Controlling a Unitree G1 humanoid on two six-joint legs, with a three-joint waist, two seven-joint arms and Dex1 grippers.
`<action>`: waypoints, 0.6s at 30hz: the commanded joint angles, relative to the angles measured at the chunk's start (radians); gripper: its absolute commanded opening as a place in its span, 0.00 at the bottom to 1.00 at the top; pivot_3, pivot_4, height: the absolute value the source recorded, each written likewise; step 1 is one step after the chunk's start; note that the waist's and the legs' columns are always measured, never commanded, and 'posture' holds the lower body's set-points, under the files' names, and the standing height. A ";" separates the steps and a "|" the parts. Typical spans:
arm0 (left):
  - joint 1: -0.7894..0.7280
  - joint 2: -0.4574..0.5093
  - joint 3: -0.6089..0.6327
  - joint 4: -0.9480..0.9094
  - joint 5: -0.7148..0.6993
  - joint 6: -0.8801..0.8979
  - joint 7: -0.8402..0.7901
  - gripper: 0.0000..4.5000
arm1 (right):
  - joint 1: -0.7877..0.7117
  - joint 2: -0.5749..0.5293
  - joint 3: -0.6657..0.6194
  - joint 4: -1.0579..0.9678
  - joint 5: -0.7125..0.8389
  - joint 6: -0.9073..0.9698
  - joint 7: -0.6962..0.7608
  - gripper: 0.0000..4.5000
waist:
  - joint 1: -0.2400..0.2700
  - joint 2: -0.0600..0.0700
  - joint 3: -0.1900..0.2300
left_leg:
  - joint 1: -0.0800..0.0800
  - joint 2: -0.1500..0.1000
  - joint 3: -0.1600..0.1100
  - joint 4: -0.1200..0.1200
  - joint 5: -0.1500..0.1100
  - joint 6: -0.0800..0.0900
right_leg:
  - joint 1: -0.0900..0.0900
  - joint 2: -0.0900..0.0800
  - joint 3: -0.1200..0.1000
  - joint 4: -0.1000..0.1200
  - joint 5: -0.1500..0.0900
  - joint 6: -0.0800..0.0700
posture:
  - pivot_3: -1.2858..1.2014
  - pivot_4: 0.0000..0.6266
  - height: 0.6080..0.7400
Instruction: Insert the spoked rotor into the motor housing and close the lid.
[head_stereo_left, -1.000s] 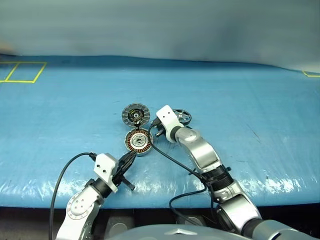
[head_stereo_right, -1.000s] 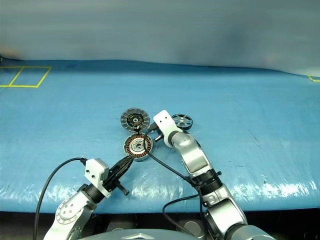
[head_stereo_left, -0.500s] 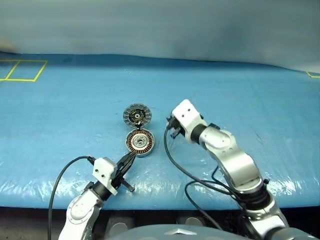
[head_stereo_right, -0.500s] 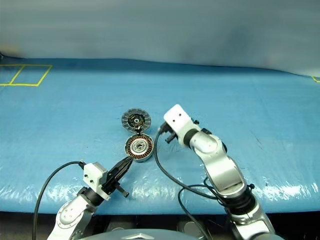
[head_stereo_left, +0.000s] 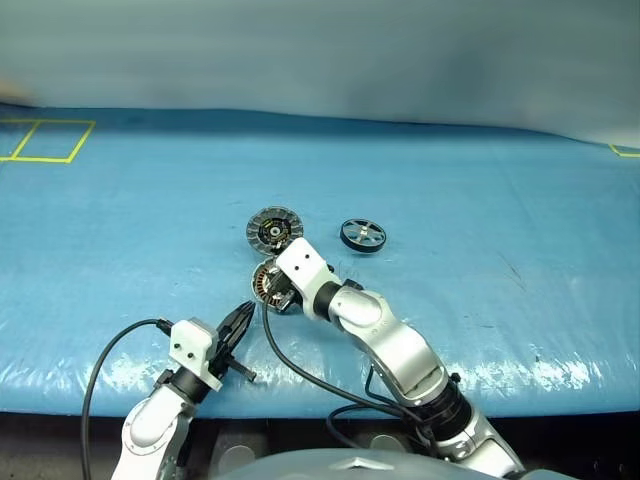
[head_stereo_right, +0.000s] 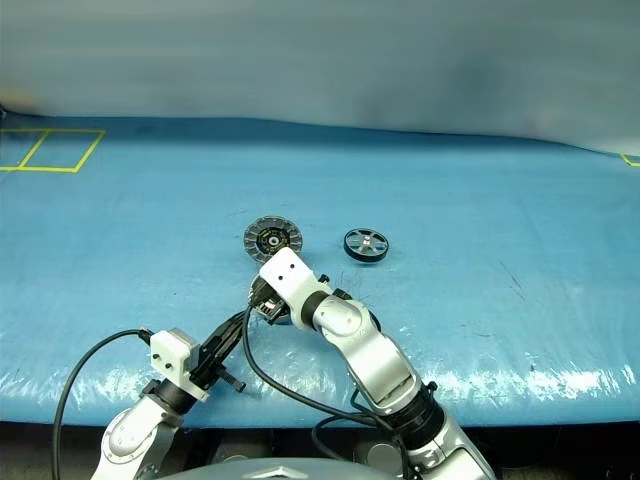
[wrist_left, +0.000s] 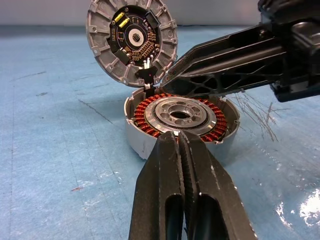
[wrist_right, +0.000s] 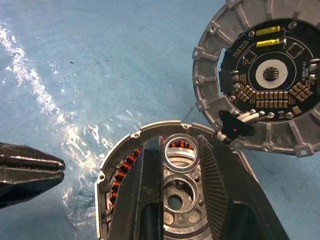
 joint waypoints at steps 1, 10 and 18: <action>0.007 -0.010 0.000 -0.006 -0.006 -0.034 0.007 0.02 | 0.001 0.022 -0.032 0.016 0.018 -0.040 -0.002 0.14 | 0.000 0.000 0.000 | 0.000 0.000 0.000 0.000 0.000 0.000 | 0.000 0.000 0.000 0.000 0.000 0.000 | 0.52 0.24 1.00; 0.007 -0.009 0.000 -0.002 -0.016 -0.033 -0.005 0.02 | 0.043 0.024 -0.048 0.015 0.040 -0.010 0.005 0.14 | 0.000 0.000 0.000 | 0.000 0.000 0.000 0.000 0.000 0.000 | 0.000 0.000 0.000 0.000 0.000 0.000 | 0.52 0.24 1.00; -0.009 -0.006 -0.002 0.003 -0.020 -0.028 -0.012 0.02 | 0.053 0.024 -0.042 0.026 0.040 -0.004 -0.005 0.14 | 0.000 0.000 0.000 | 0.000 0.000 0.000 0.000 0.000 0.000 | 0.000 0.000 0.000 0.000 0.000 0.000 | 0.52 0.24 1.00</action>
